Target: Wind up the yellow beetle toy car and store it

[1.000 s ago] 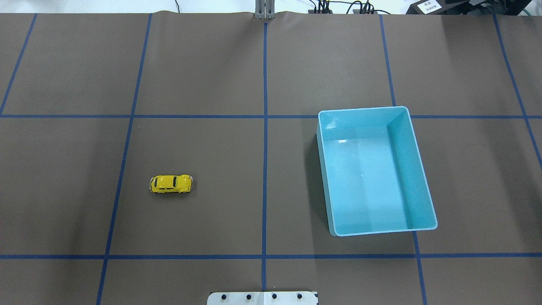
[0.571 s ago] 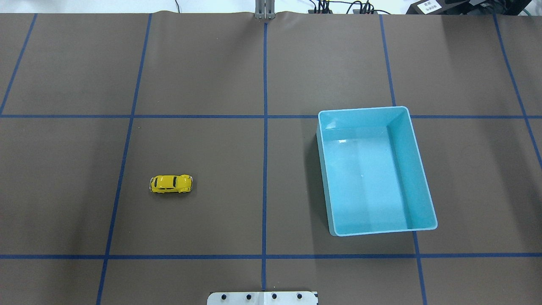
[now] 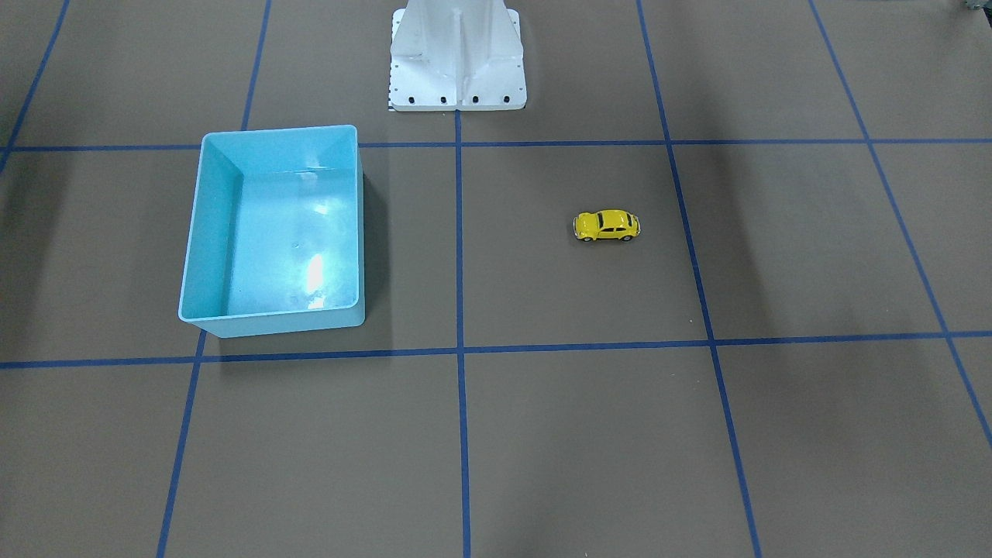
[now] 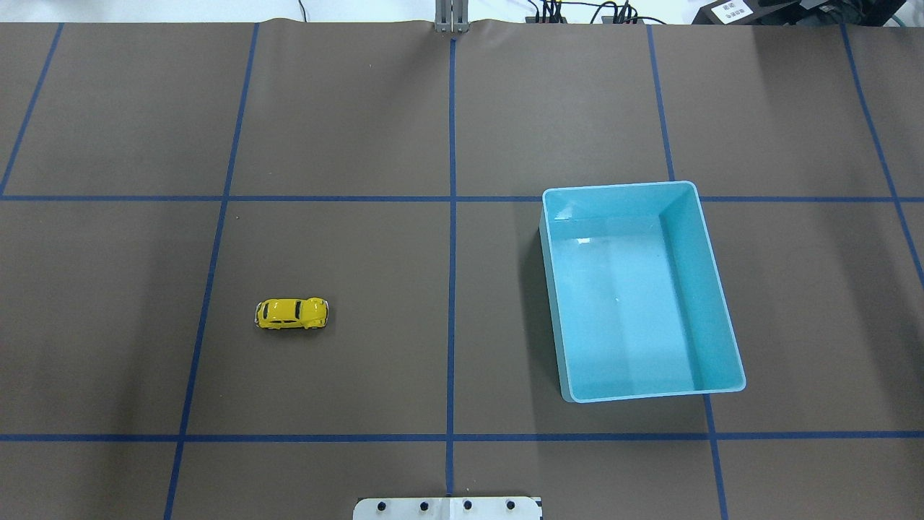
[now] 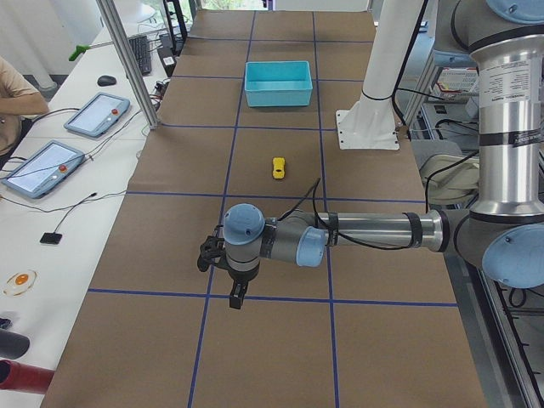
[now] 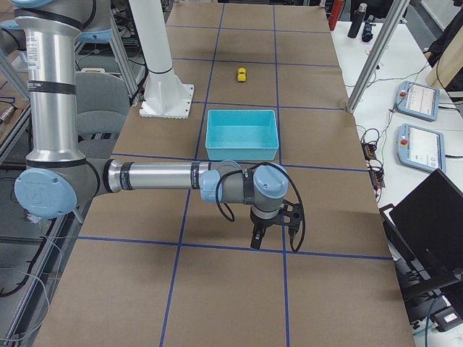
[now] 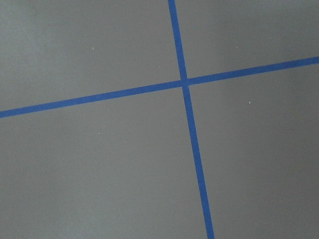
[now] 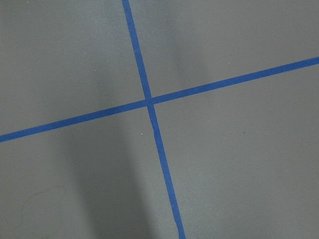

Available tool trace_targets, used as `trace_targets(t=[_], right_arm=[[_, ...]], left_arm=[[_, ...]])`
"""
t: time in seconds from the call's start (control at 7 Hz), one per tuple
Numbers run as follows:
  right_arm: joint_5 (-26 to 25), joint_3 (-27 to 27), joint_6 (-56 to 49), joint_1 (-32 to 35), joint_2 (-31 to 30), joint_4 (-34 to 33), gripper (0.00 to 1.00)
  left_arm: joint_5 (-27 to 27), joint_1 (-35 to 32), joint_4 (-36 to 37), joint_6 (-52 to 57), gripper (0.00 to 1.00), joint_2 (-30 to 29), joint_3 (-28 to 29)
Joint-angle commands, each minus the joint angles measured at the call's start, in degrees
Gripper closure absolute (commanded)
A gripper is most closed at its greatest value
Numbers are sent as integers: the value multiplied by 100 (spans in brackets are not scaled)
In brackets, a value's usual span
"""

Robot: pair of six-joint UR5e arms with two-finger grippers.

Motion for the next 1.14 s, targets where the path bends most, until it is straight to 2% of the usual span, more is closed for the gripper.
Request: trace_targets(t=[0.0,0.29,0.43,0.71,0.86,1.0], right_arm=[[0,0,-8,0,-2,0,0],[9,0,-8,0,-2,0,0],[9,0,-8,0,-2,0,0],[9,0,-8,0,-2,0,0],[9,0,-8,0,-2,0,0],[9,0,-8,0,-2,0,0]], left_arm=[[56,114,-28,-2,0,-140,1],[109,483,147,16,0,-273,-200],[100,745,478,16,0,-500,-331],[135,1088,1986,51,0,-1525,-587],[362,1334,2159,51,0,-1913,-605],[608,1632,2160,51,0,-2056,-736]])
